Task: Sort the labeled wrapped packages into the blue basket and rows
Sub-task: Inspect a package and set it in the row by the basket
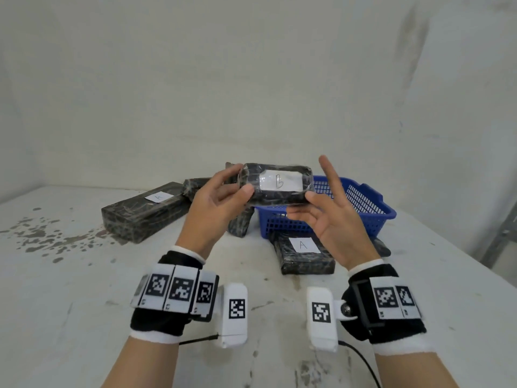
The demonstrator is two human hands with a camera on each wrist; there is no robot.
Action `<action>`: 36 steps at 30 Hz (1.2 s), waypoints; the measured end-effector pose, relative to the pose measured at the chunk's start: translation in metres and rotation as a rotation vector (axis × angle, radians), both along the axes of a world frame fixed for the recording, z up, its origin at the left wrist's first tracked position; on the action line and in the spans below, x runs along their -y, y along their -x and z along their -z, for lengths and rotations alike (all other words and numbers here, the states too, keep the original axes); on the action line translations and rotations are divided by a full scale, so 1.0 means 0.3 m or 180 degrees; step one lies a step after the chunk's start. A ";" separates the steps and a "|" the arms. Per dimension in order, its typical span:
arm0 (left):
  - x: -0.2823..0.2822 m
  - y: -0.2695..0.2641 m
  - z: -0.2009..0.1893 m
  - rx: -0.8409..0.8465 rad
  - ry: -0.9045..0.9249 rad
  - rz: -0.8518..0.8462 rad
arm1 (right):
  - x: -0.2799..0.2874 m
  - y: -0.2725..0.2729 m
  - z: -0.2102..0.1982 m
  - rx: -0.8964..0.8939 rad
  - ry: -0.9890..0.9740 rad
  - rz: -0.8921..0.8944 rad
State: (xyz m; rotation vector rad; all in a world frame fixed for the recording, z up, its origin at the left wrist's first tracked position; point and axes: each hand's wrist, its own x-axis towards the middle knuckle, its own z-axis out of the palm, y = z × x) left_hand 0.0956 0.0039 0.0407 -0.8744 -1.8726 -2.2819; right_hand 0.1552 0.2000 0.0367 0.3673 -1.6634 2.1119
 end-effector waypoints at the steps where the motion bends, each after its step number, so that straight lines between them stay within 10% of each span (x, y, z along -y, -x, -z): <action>1: -0.005 -0.005 0.006 0.0011 -0.0065 0.0020 | 0.002 -0.006 -0.002 -0.0007 -0.0064 -0.0004; 36: -0.060 -0.098 0.001 -0.0187 -0.0426 0.0186 | 0.103 -0.058 -0.012 -0.0107 -0.0253 0.0683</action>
